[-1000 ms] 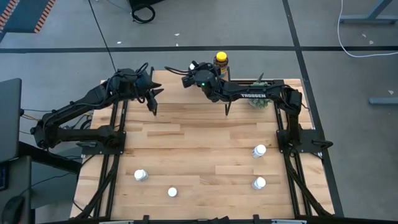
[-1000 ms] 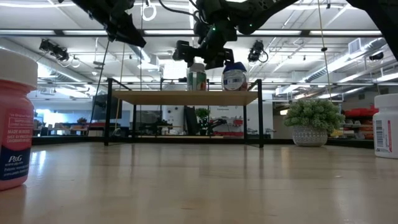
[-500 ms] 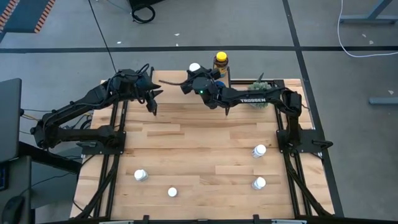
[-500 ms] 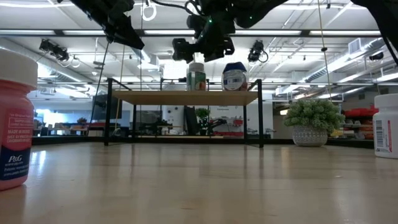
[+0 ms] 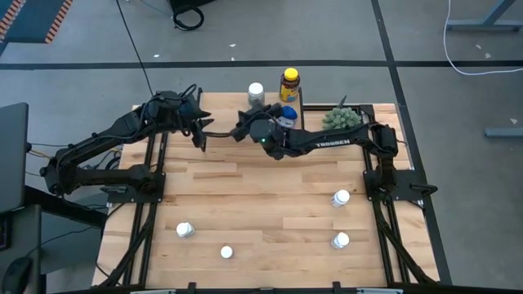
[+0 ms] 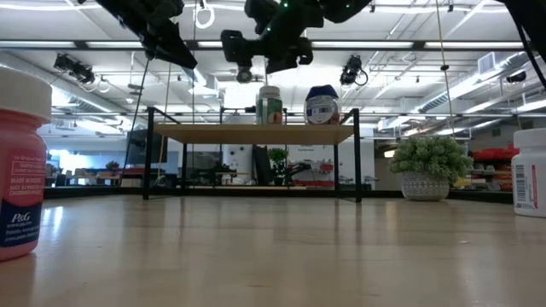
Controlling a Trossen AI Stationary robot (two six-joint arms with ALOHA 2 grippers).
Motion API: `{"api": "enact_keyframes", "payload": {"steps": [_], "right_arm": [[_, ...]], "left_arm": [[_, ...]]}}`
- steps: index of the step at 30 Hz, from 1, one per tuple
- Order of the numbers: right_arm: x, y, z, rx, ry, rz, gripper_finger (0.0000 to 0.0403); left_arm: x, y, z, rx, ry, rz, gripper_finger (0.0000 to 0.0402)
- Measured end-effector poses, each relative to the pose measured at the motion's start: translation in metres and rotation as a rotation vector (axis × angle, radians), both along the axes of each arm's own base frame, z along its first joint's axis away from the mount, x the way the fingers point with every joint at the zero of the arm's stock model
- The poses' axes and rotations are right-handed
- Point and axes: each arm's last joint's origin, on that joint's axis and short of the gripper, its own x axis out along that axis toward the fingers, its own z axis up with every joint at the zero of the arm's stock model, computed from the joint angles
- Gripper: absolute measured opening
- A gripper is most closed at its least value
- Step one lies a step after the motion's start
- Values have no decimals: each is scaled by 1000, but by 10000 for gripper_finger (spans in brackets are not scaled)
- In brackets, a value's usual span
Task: Pick and place medicine bottles onto shelf by color
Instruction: Put the green pill bottle on the shelf
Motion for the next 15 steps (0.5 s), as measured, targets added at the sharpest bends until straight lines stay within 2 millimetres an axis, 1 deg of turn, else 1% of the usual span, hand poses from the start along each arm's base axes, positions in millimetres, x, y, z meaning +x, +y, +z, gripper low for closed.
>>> {"api": "enact_keyframes", "payload": {"steps": [2, 4, 7, 11, 13, 15], "right_arm": [[0, -1, -2, 17, 15, 41, 312], [0, -6, -5, 44, 32, 76, 312], [-2, -21, -9, 103, 25, 115, 312], [-6, -42, -9, 133, 5, 115, 312], [-7, -50, -9, 149, -10, 118, 312], [-8, -53, -9, 157, -18, 124, 312]], "left_arm": [[0, 0, 0, -1, 4, -1, 110], [0, 0, -1, -3, 8, -1, 110], [-1, 0, -1, -6, 14, -1, 110], [-1, 0, -1, -5, 15, -2, 110], [-1, -1, -1, -6, 17, -3, 110], [-1, -1, -2, -7, 19, -2, 110]]}}
